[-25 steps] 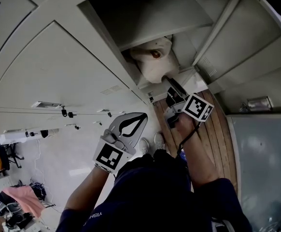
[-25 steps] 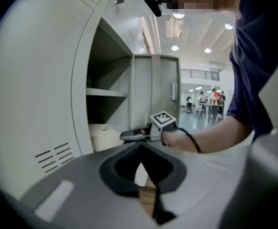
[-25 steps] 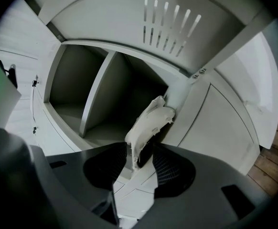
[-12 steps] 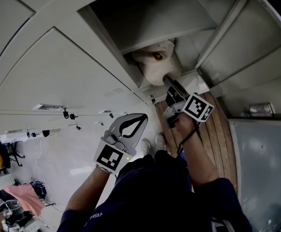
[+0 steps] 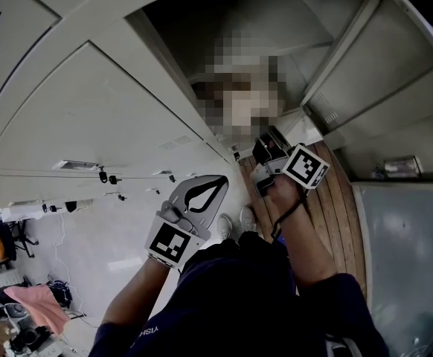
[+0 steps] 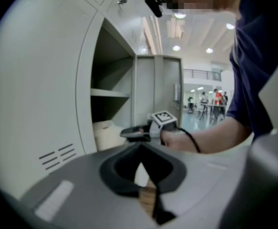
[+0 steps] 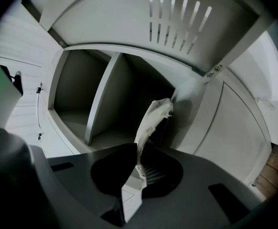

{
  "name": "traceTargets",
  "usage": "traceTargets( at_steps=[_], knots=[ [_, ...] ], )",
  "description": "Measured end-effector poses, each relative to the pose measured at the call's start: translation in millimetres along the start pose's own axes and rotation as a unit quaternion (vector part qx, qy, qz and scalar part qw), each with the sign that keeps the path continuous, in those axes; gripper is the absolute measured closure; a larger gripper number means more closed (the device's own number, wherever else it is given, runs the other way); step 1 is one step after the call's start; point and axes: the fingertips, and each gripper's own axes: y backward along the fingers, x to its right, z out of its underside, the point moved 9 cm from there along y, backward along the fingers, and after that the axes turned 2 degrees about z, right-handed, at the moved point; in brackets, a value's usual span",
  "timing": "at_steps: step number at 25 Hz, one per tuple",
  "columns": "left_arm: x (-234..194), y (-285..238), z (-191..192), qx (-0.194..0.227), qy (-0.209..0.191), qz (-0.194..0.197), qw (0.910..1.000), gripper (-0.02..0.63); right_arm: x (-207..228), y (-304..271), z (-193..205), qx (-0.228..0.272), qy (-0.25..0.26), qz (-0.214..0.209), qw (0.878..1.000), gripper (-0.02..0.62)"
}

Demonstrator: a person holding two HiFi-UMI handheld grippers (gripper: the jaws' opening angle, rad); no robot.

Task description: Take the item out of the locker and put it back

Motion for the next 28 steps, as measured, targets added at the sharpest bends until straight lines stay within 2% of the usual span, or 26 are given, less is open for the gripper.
traceTargets(
  at_steps=[7, 28],
  knots=[
    [4.2, 9.3, 1.3, 0.003, -0.007, 0.007, 0.9999, 0.601, -18.6, 4.9, -2.3, 0.016, 0.005, -0.027, 1.0, 0.574],
    [45.6, 59.6, 2.9, 0.046, -0.015, 0.033, 0.9983, 0.601, -73.3, 93.5, 17.6, 0.069, 0.003, -0.034, 0.997, 0.574]
  ],
)
